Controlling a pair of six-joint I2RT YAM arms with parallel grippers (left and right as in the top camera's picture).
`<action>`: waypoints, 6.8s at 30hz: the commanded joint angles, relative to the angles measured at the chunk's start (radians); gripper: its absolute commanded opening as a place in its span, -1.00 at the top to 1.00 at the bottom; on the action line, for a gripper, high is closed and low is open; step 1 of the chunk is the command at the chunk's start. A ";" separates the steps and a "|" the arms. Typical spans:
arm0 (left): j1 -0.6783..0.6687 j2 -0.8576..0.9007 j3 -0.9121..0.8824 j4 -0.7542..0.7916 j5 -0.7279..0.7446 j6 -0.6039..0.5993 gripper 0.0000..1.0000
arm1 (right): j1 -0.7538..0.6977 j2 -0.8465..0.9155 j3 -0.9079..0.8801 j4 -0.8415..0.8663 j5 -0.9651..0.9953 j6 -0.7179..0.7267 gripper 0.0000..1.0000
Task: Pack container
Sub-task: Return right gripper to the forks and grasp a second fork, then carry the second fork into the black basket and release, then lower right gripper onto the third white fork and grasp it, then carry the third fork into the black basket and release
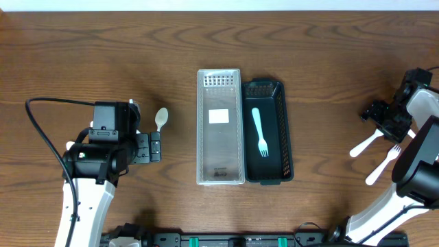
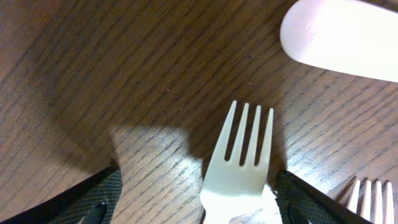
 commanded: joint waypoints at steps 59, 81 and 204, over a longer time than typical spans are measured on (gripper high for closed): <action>0.005 0.000 0.004 -0.002 -0.015 -0.014 -0.96 | 0.885 -0.464 -0.003 -0.132 -0.007 0.184 0.65; 0.005 0.000 0.004 -0.002 -0.015 -0.013 -0.97 | 0.892 -0.288 0.146 -0.180 0.048 0.125 -0.02; 0.005 0.000 0.004 -0.002 -0.015 -0.014 -0.96 | 0.683 -0.528 0.011 -0.123 -0.090 -0.016 0.94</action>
